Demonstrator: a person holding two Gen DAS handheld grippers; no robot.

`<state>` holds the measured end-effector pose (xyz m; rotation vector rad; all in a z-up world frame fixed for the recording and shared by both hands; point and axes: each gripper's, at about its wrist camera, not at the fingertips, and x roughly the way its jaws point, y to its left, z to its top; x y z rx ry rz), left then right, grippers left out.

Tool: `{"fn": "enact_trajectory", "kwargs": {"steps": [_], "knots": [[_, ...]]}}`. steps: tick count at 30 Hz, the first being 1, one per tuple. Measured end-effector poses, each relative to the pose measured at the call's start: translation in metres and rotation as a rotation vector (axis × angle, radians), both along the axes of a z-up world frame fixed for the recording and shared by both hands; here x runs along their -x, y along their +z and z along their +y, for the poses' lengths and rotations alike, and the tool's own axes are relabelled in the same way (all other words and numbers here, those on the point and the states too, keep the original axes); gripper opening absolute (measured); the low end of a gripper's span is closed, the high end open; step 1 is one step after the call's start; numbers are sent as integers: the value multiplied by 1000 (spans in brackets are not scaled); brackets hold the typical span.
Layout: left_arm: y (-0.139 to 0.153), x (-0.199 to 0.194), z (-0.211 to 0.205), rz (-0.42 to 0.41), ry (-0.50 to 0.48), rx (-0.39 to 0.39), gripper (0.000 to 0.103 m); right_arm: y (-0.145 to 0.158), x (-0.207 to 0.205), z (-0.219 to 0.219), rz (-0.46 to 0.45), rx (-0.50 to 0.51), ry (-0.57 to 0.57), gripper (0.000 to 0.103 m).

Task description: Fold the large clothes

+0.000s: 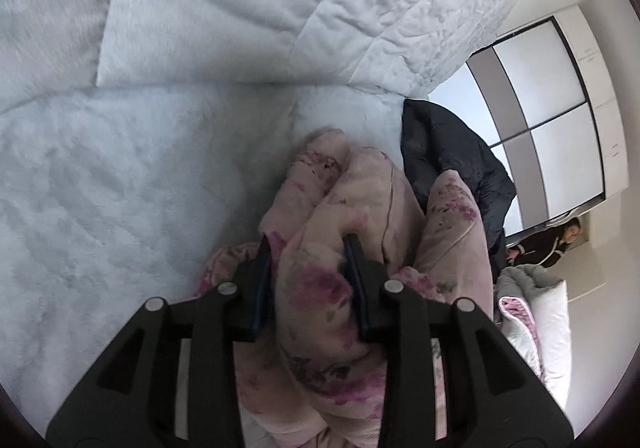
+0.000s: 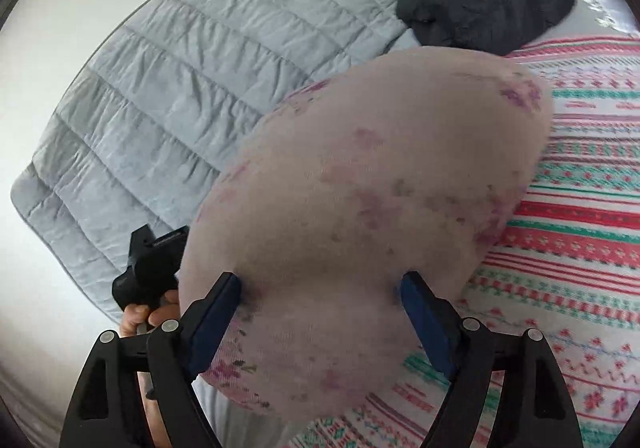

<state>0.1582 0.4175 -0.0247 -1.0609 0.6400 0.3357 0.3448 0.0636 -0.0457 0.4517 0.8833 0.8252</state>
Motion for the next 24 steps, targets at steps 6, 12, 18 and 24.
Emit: {"fn": "enact_trajectory", "kwargs": {"steps": [6,12,18,24], "knots": [[26,28,7,-20,112,-60,36,-23,3,-34,89,-21,-82,84],[70,42,-21,-71,65,-225,48,-17,17,-54,92,-13,-107,84],[90,30,-82,-60,-74,-346,49,15,62,-64,30,103,-75,84],[94,18,-156,15,-220,-429,50,42,116,-89,1,200,-43,84]]}}
